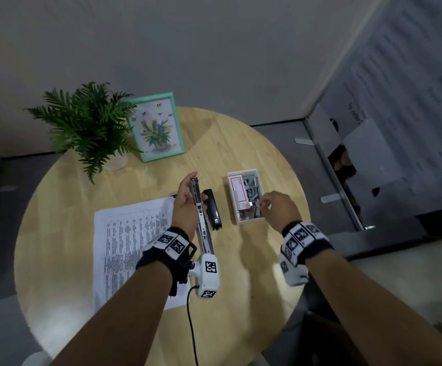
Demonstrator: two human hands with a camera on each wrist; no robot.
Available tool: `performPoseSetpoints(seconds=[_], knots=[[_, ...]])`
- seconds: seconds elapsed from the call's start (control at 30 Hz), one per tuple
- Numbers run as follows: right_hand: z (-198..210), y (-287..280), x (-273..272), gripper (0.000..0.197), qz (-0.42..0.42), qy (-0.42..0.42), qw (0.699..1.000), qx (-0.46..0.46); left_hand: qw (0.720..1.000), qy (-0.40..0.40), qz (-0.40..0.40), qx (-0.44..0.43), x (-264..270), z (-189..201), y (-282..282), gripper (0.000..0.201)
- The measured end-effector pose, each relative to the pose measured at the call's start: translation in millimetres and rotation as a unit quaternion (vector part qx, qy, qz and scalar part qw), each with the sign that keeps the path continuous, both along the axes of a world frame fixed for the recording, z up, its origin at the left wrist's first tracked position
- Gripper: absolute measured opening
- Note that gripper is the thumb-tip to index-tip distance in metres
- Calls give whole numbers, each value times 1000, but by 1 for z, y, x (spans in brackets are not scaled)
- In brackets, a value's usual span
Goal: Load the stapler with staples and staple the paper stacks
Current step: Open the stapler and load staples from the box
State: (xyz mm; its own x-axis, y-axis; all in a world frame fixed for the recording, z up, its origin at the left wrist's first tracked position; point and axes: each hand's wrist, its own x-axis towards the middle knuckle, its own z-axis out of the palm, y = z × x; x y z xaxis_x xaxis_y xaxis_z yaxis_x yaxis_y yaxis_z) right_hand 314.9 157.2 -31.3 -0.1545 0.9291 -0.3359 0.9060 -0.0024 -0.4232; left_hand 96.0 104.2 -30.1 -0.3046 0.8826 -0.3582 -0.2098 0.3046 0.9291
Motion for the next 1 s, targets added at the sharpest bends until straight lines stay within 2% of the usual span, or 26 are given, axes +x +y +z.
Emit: performPoseSetpoints(seconds=[0.1, 0.2, 0.37, 0.5, 0.63, 0.8, 0.9, 1.0], knots=[[-18, 21, 0, 23, 87, -114, 989, 22, 1000, -2, 1, -4, 2, -4, -2, 47], [-31, 27, -3, 29, 116, -173, 978, 31, 1000, -20, 7, -7, 4, -6, -3, 46], [-41, 28, -6, 27, 119, -199, 972, 21, 1000, -23, 9, -5, 5, -10, -5, 45], [-41, 27, -5, 22, 102, -177, 978, 34, 1000, -21, 13, -14, 4, -11, -7, 47], [-38, 26, 0, 15, 67, -119, 989, 53, 999, -23, 14, -28, 5, -10, -8, 52], [-24, 29, 10, 10, -43, 53, 996, 56, 997, -55, 0, -53, 7, -3, -9, 57], [-4, 30, 9, 14, -107, 164, 978, 67, 995, -90, -7, -50, 10, 6, -12, 55], [31, 22, -11, 11, -148, 316, 936, 49, 994, -102, -8, -43, 11, 13, -16, 52]])
